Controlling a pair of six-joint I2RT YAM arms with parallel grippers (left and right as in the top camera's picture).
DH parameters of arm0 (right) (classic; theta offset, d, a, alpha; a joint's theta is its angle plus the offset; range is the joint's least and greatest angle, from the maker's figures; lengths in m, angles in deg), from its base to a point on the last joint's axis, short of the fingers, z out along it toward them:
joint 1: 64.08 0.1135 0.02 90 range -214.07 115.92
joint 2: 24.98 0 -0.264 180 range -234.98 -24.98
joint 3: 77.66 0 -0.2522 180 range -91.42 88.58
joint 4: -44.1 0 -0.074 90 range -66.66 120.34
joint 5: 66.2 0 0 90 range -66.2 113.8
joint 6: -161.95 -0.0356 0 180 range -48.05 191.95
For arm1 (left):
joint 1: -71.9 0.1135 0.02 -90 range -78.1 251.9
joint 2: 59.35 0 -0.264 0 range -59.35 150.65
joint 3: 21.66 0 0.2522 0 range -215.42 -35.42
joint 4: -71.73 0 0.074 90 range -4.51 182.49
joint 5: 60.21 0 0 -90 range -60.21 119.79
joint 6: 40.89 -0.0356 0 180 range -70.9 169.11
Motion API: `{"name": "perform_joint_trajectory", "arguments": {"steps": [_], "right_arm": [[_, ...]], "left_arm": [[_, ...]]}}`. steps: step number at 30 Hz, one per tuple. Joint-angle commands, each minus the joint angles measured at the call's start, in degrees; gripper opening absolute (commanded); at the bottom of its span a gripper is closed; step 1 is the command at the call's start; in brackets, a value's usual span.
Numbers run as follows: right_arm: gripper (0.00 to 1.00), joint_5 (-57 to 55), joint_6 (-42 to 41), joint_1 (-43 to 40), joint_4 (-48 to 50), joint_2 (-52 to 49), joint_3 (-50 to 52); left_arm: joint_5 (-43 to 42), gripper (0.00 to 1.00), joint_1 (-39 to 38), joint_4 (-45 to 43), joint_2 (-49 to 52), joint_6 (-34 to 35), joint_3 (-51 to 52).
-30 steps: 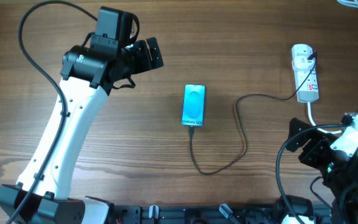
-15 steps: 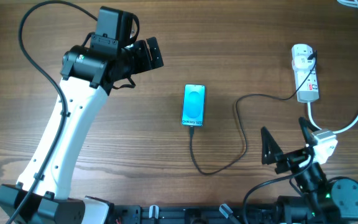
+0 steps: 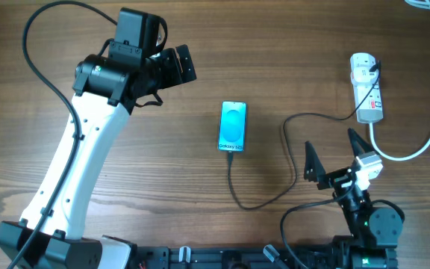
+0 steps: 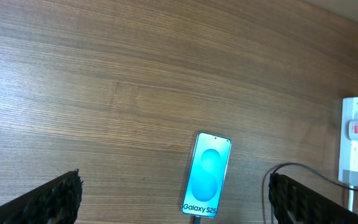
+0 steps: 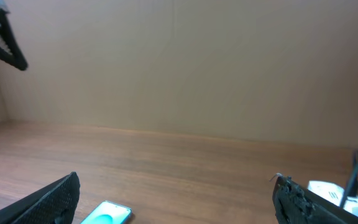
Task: Plug charger to phone and switch on socket
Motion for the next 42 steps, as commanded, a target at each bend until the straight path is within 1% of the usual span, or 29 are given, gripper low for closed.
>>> {"name": "perform_joint_trajectory", "arguments": {"steps": [1,2,4,6,7,11,14,42], "right_arm": [[0.99,-7.4,-3.0,0.2,-2.1,0.8,0.2],[1.00,-9.7,-4.2,0.2,-4.0,0.8,0.2],[1.00,-11.4,-4.2,0.2,-7.2,0.8,0.2],[1.00,-11.6,-1.1,0.2,-7.2,0.8,0.2],[1.00,-12.2,-1.0,0.2,-7.3,0.8,0.2],[1.00,-11.6,5.3,0.2,-7.4,0.8,0.2],[1.00,-11.6,7.9,0.2,-7.4,0.8,0.2],[1.00,-11.6,7.7,0.2,-7.2,0.8,0.2]], "left_arm": [[1.0,1.00,0.3,-0.1,0.0,0.3,0.1],[1.0,1.00,0.3,-0.1,0.0,0.3,0.1],[1.0,1.00,0.3,-0.1,0.0,0.3,0.1],[1.0,1.00,0.3,-0.1,0.0,0.3,0.1],[1.0,1.00,0.3,-0.1,0.0,0.3,0.1],[1.0,1.00,0.3,-0.1,0.0,0.3,0.1],[1.0,1.00,0.3,-0.1,0.0,0.3,0.1],[1.0,1.00,0.3,-0.1,0.0,0.3,0.1]]}}
